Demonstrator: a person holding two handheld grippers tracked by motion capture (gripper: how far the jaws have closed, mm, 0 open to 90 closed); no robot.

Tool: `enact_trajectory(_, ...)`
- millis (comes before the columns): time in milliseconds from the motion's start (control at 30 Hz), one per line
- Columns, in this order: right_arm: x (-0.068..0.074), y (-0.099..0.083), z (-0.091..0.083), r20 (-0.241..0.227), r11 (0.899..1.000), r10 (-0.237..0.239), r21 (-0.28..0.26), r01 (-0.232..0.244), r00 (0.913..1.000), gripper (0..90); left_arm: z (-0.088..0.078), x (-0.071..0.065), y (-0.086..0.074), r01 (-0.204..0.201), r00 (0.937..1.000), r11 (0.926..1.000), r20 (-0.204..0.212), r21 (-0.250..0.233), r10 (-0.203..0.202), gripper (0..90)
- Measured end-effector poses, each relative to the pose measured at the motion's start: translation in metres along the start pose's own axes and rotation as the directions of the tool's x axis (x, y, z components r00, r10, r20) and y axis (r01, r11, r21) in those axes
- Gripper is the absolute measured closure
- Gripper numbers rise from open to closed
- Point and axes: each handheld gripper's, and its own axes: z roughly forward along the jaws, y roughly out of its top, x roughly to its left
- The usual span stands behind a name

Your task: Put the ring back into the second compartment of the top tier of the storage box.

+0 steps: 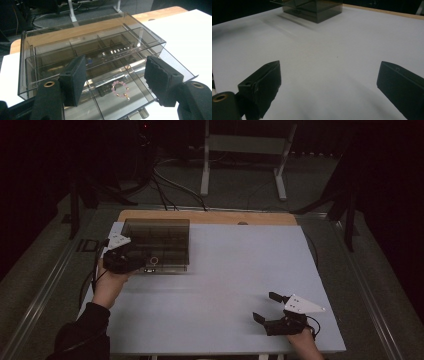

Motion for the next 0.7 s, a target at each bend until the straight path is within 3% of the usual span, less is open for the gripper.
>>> enact_trajectory(133, 0.0, 0.0, 0.0, 0.001, 1.0, 0.001, 0.004, -0.001, 1.0, 5.5, -0.005, -0.001, -0.001, -0.001, 1.0, 1.0, -0.006, -0.005, 0.001, 28.3)
enact_trajectory(200, 0.0, 0.0, 0.0, 0.001, 1.0, 0.001, 0.0, -0.001, 1.0, 5.5, -0.009, -0.003, -0.002, -0.017, 0.9999, 0.9999, 0.001, -0.002, 0.017, 16.6)
enact_trajectory(400, 0.0, 0.0, 0.0, 0.001, 1.0, 0.002, -0.003, -0.002, 1.0, 5.5, -0.017, -0.012, -0.004, -0.019, 0.9998, 0.9997, 0.004, -0.018, 0.019, 1.0)
enact_trajectory(567, 0.0, 0.0, 0.0, -0.002, 1.0, -0.001, 0.001, 0.001, 1.0, 5.5, -0.024, -0.02, -0.006, -0.025, 0.9997, 0.9987, 0.005, -0.045, 0.025, 0.0)
enact_trajectory(700, 0.0, 0.0, 0.0, -0.002, 1.0, 0.0, 0.004, 0.0, 1.0, 5.5, -0.03, -0.025, -0.009, -0.032, 0.9989, 0.998, 0.031, -0.055, 0.034, 0.0)
